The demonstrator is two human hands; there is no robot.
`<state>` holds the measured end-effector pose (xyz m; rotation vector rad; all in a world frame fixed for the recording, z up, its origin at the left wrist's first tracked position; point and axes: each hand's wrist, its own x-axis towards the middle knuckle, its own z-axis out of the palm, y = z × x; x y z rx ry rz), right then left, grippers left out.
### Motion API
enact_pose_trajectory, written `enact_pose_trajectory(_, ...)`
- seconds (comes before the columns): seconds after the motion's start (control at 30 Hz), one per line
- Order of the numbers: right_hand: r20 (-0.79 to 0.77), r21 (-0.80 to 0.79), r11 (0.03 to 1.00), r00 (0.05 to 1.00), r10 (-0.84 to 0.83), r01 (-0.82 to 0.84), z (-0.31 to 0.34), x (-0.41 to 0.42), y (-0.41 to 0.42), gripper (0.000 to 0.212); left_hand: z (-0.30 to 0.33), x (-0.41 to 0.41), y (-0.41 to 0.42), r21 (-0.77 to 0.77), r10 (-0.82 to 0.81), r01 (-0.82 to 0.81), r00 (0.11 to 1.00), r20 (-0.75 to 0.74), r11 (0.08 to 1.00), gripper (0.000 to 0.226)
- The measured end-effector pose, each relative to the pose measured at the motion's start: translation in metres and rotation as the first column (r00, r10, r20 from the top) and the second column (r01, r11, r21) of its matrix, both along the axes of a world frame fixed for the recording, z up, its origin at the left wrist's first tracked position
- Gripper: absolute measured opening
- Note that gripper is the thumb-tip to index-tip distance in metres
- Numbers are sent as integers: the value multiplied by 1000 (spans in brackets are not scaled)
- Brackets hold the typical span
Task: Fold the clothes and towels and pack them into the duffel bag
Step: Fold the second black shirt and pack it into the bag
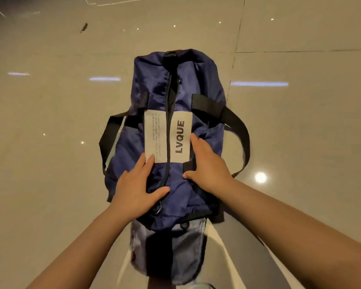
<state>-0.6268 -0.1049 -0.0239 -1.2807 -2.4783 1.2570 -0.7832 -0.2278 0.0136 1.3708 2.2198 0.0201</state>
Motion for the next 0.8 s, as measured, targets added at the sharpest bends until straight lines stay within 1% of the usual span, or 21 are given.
enact_pose_trajectory(0.03,-12,-5,1000,1000,10,-10,-3,-14,-1,108,-7,-10,-6,-46,-16,11,995,-98,999,105)
enact_pose_trajectory(0.07,-18,-9,1000,1000,20,-20,-5,-26,-3,107,-11,-17,-10,-70,-24,13,988,-154,997,106)
enact_pose_trajectory(0.13,-5,-16,999,999,39,-39,-9,-37,-6,106,-18,-27,-16,-71,-28,14,980,-198,997,110)
enact_pose_trajectory(0.2,15,-32,997,997,72,-72,-7,-33,-6,103,-19,-31,-17,-55,-26,15,979,-202,998,108)
enact_pose_trajectory(0.23,34,-47,994,994,105,-103,-3,-27,-5,102,-18,-30,-17,-26,-19,14,979,-203,1000,103)
enact_pose_trajectory(0.33,159,-101,971,960,230,-216,21,2,1,100,-9,-14,-15,129,-30,57,978,-204,990,71)
enact_pose_trajectory(0.4,232,-126,947,919,318,-295,47,29,7,96,2,4,-10,235,-77,119,980,-184,965,62)
enact_pose_trajectory(0.47,299,-144,929,879,370,-342,77,62,12,90,16,32,0,272,-140,159,986,-90,949,66)
enact_pose_trajectory(0.53,363,-160,939,867,342,-303,107,98,17,84,31,68,11,288,-252,237,967,17,928,68)
enact_pose_trajectory(0.6,401,-150,961,874,274,-233,136,138,18,80,46,111,23,290,-392,360,918,60,887,60)
enact_pose_trajectory(0.63,413,-139,970,879,241,-200,150,158,16,77,54,134,27,264,-448,414,890,83,871,55)
enact_pose_trajectory(0.7,438,-117,981,879,189,-153,174,198,8,73,66,175,33,238,-520,485,846,115,842,47)
enact_pose_trajectory(0.8,495,-131,983,851,176,-127,203,266,-12,72,91,239,39,269,-597,553,792,123,789,35)
